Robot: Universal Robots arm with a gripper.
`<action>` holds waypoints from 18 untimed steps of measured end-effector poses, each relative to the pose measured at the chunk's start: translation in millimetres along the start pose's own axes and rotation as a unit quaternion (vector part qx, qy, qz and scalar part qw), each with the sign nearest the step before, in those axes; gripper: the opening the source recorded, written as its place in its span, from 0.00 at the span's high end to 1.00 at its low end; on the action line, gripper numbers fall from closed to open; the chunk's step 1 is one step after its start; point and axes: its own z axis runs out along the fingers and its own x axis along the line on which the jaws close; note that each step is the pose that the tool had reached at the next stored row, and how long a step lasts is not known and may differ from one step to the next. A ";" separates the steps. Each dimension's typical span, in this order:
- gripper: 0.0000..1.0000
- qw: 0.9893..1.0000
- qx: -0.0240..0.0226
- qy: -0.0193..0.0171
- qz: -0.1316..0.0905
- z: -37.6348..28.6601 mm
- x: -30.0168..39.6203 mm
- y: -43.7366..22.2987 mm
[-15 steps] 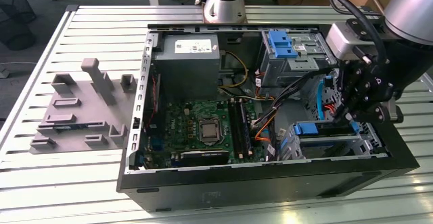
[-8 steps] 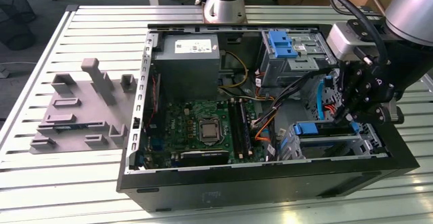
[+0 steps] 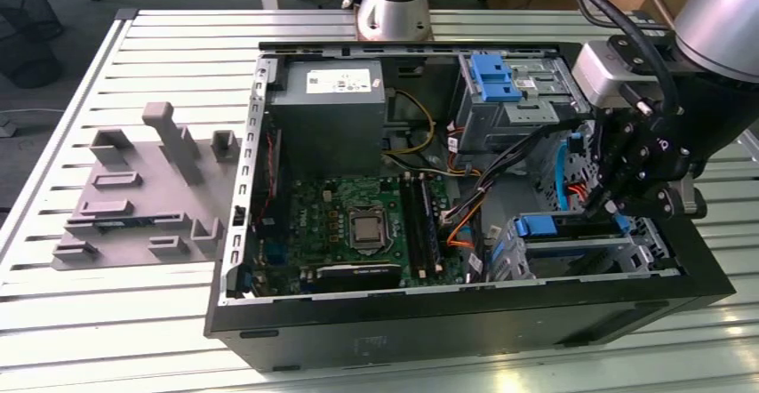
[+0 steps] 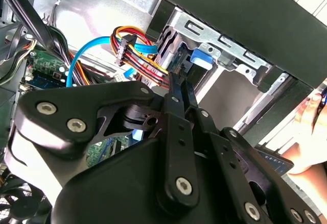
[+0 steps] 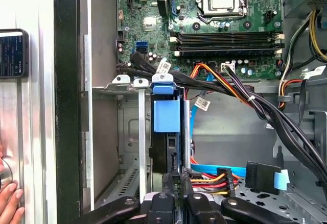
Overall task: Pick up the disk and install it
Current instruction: 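Insert the first disk wire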
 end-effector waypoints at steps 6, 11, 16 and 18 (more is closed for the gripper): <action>0.84 1.000 -0.001 0.000 0.000 0.6 -0.2 -2.4; 0.84 1.000 -0.001 -0.001 0.000 0.6 -0.2 -2.7; 0.84 1.000 -0.001 -0.001 0.000 0.5 -0.9 -2.6; 0.84 1.000 -0.001 -0.001 0.000 0.5 -1.5 -2.6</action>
